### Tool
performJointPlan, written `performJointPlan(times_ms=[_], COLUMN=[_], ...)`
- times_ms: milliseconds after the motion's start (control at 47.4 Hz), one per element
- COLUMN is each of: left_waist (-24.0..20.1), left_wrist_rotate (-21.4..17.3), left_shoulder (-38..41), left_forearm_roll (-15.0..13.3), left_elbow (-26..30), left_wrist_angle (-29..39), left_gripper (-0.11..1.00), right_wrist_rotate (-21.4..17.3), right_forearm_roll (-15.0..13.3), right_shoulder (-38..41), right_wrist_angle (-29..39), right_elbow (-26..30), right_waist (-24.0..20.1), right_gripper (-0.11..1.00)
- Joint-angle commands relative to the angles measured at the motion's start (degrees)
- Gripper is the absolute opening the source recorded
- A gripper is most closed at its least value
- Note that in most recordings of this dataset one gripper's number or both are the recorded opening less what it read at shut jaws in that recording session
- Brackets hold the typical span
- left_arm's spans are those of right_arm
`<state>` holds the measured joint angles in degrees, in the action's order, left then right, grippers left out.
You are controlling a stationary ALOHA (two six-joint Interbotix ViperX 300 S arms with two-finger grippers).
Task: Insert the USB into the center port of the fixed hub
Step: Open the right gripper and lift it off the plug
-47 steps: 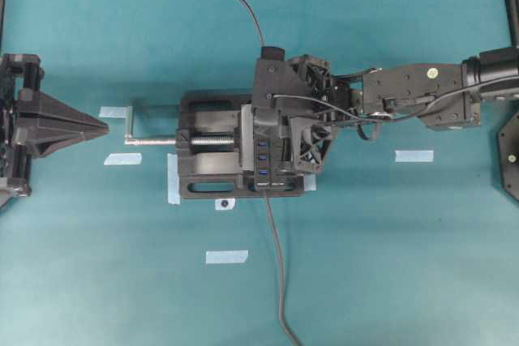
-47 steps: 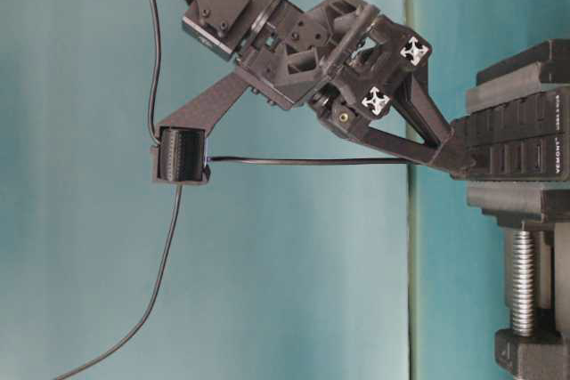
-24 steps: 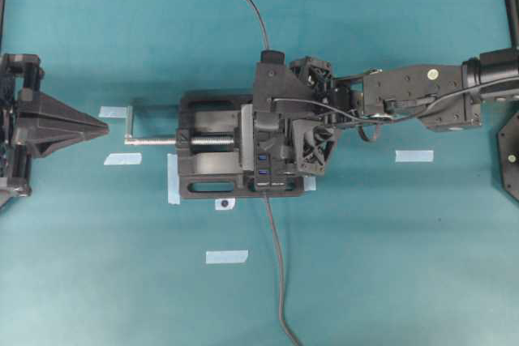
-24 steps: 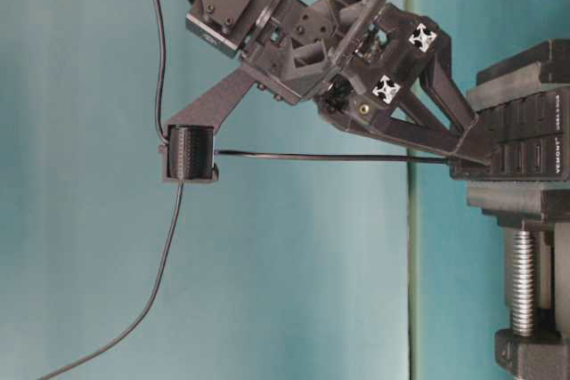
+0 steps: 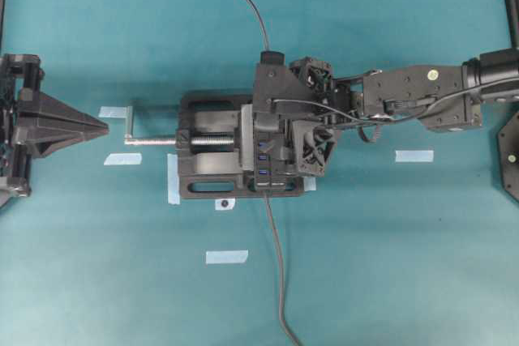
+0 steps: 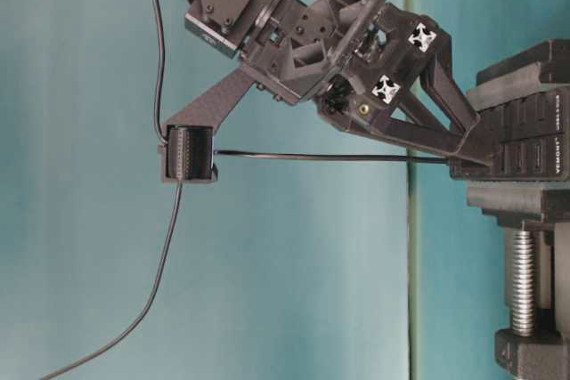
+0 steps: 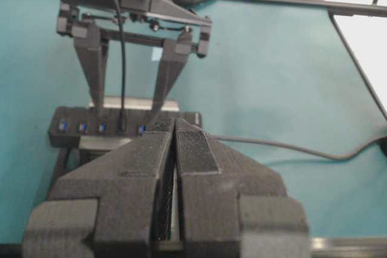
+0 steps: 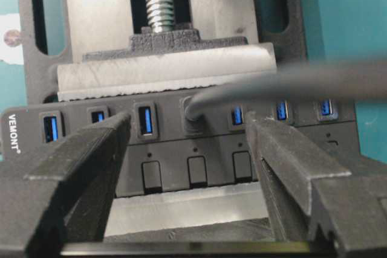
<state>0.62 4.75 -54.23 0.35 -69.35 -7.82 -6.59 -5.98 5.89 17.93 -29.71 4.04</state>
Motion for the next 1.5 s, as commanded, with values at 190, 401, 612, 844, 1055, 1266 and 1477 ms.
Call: performJointPlan(times_ms=[190,401,612,844,1055,1266,1477], left_waist=[0.09,0.09,0.09,0.09,0.0,0.09,0.09], left_wrist_rotate=[0.0,0.0,0.09,0.0,0.09,0.09,0.09], left_shoulder=[0.26,0.26,0.26,0.26,0.26,0.26,0.26], left_forearm_roll=[0.09,0.09,0.18,0.09,0.09,0.09,0.09], left_elbow=[0.97,0.88,0.88,0.88,0.88,0.97,0.97], left_wrist_angle=[-0.26,-0.26,-0.26,-0.26,-0.26,-0.26,-0.26], left_gripper=[0.01,0.01,0.01,0.01,0.01,0.01,0.01], right_wrist_rotate=[-0.35,-0.44,-0.44,-0.44,-0.44,-0.44,-0.44], right_forearm_roll=[0.09,0.09,0.09,0.09,0.09,0.09,0.09], right_shoulder=[-3.78,-6.42,-10.2,-15.03,-18.63,-20.92,-23.47], right_wrist_angle=[-0.35,0.0,-0.62,-2.55,-5.45,-7.65,-10.02], right_elbow=[0.7,-1.14,-3.96,-7.56,-11.16,-13.36,-15.56], right_waist=[-0.18,-0.18,-0.18,-0.18,-0.18,-0.18,-0.18], right_gripper=[0.8,0.8,0.8,0.8,0.8,0.8,0.8])
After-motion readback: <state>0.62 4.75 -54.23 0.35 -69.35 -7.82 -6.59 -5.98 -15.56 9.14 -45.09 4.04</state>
